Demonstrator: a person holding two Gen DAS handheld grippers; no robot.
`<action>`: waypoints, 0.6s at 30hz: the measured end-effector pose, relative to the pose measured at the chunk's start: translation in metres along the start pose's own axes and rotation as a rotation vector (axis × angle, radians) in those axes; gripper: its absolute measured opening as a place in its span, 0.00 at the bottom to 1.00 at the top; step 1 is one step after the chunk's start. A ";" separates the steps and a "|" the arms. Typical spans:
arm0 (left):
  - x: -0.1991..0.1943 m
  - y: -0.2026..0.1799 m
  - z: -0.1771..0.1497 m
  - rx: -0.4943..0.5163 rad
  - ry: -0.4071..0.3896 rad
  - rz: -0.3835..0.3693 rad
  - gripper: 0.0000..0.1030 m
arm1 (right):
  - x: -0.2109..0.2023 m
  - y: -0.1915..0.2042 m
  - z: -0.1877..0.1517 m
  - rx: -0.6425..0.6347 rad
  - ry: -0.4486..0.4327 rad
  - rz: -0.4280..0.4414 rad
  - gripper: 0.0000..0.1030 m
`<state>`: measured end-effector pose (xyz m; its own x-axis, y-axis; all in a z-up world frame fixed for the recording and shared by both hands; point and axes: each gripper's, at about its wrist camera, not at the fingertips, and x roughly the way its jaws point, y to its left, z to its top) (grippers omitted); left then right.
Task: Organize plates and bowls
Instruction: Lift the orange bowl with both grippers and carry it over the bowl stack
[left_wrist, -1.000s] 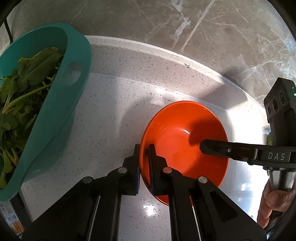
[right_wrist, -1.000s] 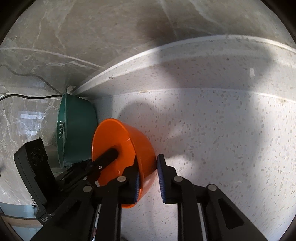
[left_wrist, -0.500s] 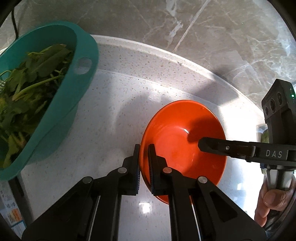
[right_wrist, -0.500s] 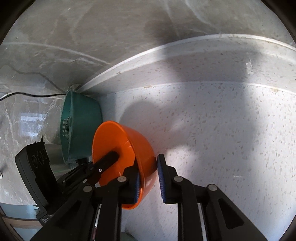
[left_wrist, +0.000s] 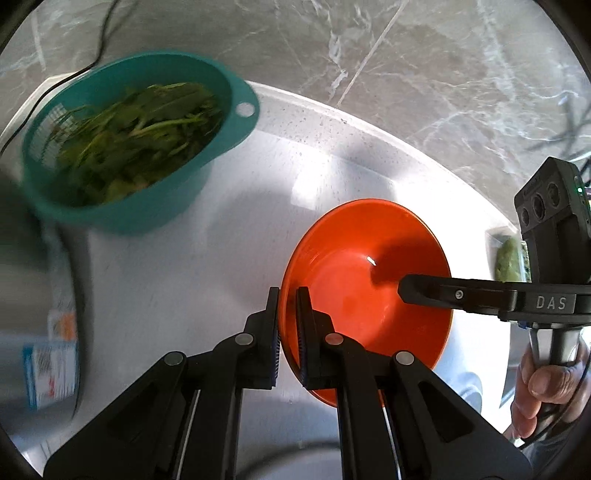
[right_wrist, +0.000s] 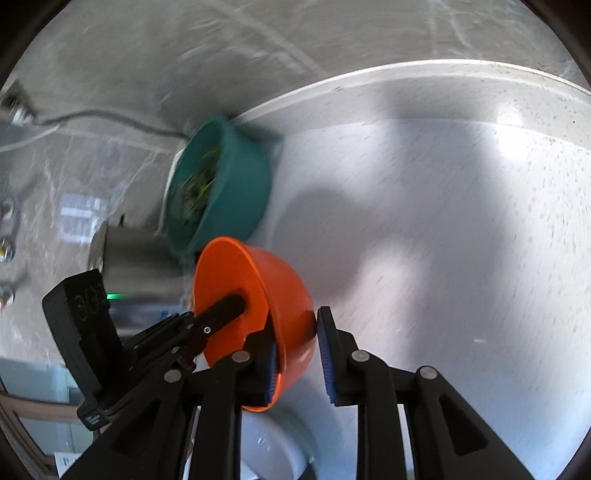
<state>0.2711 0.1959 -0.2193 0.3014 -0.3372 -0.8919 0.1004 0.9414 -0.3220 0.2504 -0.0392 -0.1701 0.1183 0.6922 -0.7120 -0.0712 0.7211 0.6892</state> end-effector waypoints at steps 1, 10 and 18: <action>-0.006 0.002 -0.007 -0.006 -0.001 -0.002 0.06 | -0.001 0.007 -0.008 -0.014 0.007 0.004 0.24; -0.054 0.023 -0.080 -0.045 -0.006 0.000 0.06 | 0.012 0.043 -0.055 -0.068 0.060 0.026 0.26; -0.064 0.034 -0.136 -0.068 0.037 -0.005 0.06 | 0.030 0.046 -0.092 -0.065 0.114 0.018 0.26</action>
<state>0.1261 0.2485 -0.2163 0.2652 -0.3427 -0.9012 0.0364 0.9376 -0.3458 0.1592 0.0180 -0.1722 0.0030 0.7013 -0.7129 -0.1369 0.7064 0.6944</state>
